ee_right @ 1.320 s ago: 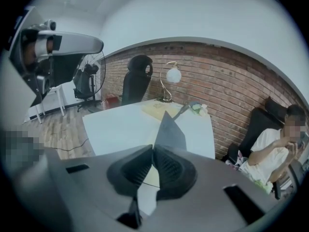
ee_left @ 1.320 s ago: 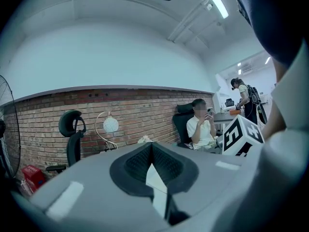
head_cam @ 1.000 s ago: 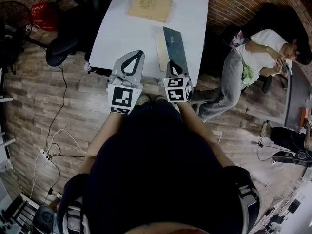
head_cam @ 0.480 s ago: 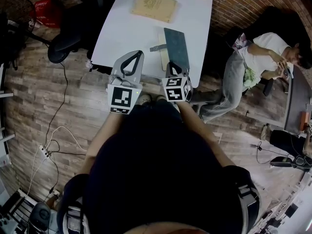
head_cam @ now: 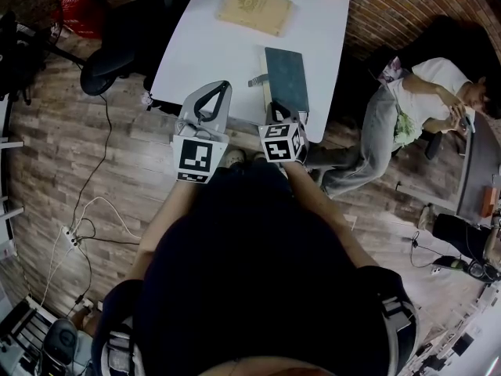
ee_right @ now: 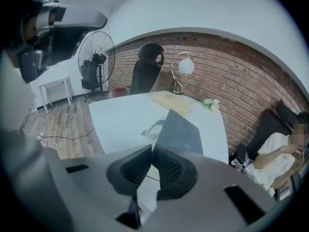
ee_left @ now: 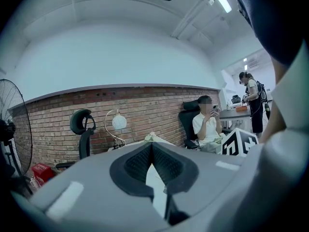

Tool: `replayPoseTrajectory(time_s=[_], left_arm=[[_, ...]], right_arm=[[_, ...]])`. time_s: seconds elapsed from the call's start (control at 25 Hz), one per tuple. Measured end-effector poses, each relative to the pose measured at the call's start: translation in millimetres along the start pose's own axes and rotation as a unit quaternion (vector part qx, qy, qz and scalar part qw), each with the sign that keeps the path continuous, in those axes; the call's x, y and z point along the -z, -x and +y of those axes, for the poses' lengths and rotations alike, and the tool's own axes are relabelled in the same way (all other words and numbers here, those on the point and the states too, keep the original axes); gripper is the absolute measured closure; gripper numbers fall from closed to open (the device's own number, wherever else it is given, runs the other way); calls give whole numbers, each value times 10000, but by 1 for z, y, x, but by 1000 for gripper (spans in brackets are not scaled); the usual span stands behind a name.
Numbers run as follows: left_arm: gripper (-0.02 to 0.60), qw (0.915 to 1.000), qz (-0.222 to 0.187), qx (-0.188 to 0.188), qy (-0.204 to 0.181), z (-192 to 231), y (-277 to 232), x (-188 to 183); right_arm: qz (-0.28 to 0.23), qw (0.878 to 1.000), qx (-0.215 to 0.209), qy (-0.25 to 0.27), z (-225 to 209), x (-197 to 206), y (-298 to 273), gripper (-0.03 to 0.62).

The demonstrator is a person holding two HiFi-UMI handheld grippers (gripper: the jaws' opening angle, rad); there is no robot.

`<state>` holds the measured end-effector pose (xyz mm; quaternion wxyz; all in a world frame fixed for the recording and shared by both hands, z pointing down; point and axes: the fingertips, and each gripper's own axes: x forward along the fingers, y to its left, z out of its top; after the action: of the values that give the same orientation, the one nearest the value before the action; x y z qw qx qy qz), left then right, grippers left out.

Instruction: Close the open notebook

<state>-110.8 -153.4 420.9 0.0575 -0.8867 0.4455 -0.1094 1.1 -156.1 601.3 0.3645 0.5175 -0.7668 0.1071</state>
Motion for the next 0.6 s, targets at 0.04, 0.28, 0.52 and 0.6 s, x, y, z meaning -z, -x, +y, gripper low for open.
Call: replayPoseTrajectory(time_s=[0.04, 0.28, 0.52, 0.6], left_arm=[[586, 10000, 5, -12, 1, 1, 1, 0], [586, 9999, 64, -80, 37, 4, 1, 3], [586, 9998, 128, -145, 44, 8, 0, 7], [586, 9998, 140, -166, 53, 9, 0, 8]], right_arm=[[18, 10000, -16, 13, 2, 0, 0, 572], [126, 9998, -136, 87, 8, 6, -7, 572], [237, 9992, -263, 162, 14, 11, -15, 572], [270, 9990, -298, 188, 16, 13, -17, 572]])
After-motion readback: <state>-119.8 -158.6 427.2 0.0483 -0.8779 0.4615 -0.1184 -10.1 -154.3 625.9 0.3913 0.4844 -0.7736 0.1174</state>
